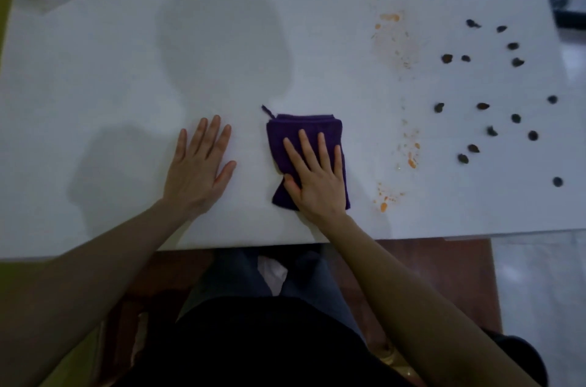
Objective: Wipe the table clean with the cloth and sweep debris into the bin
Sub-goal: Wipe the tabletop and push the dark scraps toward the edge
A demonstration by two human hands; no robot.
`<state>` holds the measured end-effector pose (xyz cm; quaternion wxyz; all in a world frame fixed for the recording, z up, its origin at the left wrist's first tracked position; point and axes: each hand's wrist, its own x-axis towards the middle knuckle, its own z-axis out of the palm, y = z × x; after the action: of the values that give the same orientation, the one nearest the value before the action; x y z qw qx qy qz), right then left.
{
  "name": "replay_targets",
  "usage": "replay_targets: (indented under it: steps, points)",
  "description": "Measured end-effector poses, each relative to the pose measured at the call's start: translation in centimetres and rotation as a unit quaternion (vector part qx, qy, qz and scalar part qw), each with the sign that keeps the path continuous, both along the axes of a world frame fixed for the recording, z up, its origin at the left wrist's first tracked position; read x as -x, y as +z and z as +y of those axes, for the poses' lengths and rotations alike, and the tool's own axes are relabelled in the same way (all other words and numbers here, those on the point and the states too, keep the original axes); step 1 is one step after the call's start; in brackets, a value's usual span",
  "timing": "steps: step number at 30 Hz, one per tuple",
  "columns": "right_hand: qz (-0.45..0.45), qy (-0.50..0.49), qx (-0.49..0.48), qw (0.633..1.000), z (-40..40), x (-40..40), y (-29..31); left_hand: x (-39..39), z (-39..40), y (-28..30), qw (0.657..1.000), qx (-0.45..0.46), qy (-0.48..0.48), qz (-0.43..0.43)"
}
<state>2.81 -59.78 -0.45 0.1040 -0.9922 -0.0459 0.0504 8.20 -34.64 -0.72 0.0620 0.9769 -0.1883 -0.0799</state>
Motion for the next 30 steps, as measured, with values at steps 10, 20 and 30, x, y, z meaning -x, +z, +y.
replay_targets:
  steps: [10, 20, 30]
  points:
    - [0.004, 0.012, 0.003, 1.0, -13.4, 5.2, 0.0, 1.1, -14.6, -0.3, 0.999, 0.034, 0.038, 0.0]
    - [0.02, -0.002, 0.032, 0.999, -22.6, 1.5, 0.0, 1.3, -16.4, -1.5, 0.997, 0.006, 0.06, -0.039]
    - [0.017, 0.023, 0.018, 0.999, -13.4, -3.0, 0.1, 1.2, -16.9, -1.1, 0.997, 0.004, 0.063, -0.038]
